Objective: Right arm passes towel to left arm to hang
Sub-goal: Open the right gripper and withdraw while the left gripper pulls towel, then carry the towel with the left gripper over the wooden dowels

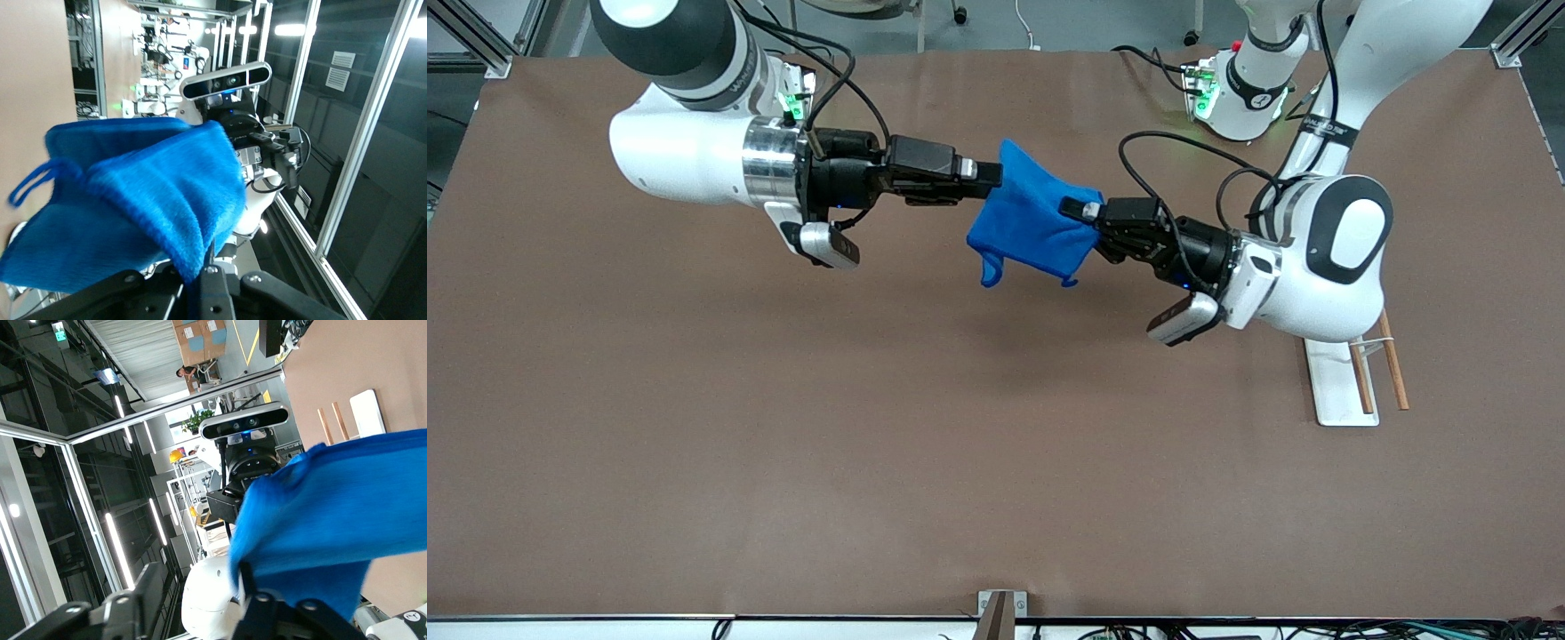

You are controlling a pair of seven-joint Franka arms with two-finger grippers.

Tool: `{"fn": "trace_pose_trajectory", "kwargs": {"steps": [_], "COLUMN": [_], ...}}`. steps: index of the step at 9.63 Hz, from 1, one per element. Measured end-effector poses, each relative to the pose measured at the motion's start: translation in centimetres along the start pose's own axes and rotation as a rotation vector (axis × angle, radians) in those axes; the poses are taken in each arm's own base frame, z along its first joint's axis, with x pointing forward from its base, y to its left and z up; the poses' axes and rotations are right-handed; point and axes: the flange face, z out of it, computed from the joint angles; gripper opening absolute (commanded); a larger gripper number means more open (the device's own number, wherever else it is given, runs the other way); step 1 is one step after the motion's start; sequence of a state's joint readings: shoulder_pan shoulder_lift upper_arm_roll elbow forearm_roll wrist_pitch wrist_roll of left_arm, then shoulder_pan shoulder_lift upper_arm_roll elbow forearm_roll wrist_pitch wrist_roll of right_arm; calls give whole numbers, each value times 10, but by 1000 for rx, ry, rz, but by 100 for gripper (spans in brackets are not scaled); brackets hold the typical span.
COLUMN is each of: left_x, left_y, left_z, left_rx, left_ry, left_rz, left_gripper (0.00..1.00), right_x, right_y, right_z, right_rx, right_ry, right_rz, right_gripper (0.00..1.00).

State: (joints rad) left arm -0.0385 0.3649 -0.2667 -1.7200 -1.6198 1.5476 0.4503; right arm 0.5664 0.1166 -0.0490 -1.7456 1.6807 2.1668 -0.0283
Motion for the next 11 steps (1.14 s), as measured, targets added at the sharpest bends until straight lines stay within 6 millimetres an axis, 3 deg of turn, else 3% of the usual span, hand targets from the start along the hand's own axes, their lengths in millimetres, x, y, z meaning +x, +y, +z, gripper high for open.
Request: {"fn": "trace_pose_trajectory", "kwargs": {"steps": [3,5,7,9,11], "left_x": [10,9,3,-3,-9], "left_y": [19,17,1,-3,-3], "left_z": [-28,-68,-118,-153,-185], "left_rx": [211,372,561,732,939], "left_ry": [27,50,66,92,114], "left_rz": [-70,-122,-187,-272,-335], "left_gripper": [1,1,1,1,1], "right_x": [30,52,76,97,104], "right_y": [6,14,26,47,58], "right_z": [-41,-79,-143,-232,-290], "right_rx": [-194,-412,-653,-929,-1182], "right_ry": [73,147,188,208,242], "right_rz": [-107,-141,-160,-150,-160], "right_gripper": [100,100,100,100,100]}}
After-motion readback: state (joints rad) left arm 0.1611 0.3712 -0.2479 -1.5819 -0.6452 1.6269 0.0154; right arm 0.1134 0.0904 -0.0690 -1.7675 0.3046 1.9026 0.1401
